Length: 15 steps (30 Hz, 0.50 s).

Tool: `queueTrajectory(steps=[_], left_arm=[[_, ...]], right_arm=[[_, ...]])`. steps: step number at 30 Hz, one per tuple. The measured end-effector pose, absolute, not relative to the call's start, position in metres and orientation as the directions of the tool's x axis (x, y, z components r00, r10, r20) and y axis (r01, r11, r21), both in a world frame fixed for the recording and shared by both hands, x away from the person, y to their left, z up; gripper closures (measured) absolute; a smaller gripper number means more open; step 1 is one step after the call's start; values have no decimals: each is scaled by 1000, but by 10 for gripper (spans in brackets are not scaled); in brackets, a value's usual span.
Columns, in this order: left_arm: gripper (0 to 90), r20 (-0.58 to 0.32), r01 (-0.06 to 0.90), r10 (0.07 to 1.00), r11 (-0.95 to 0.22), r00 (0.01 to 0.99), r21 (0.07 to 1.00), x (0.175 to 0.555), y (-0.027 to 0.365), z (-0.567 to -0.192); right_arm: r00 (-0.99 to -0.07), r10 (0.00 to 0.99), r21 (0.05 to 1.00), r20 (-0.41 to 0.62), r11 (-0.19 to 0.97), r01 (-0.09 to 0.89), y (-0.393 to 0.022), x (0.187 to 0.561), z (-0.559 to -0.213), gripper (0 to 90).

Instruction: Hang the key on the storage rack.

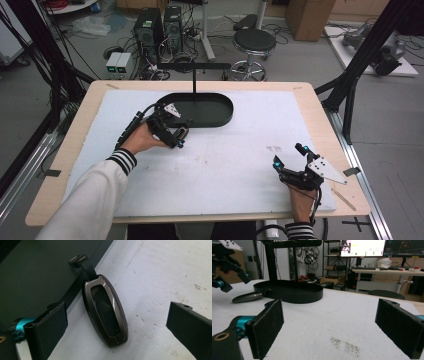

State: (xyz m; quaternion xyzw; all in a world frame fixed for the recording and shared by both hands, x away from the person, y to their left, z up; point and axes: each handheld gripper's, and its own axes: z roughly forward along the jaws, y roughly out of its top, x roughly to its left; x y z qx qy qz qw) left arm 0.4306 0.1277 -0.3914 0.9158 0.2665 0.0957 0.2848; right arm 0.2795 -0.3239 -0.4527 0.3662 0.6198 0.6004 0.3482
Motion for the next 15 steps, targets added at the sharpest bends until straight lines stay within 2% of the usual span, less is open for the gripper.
queueTrajectory(steps=[15], left_arm=[[40, -23, 535, 605, -684, 796, 496, 437, 123, -403]], right_arm=[[-489, 872, 999, 9, 11, 37, -324, 280, -453, 73]])
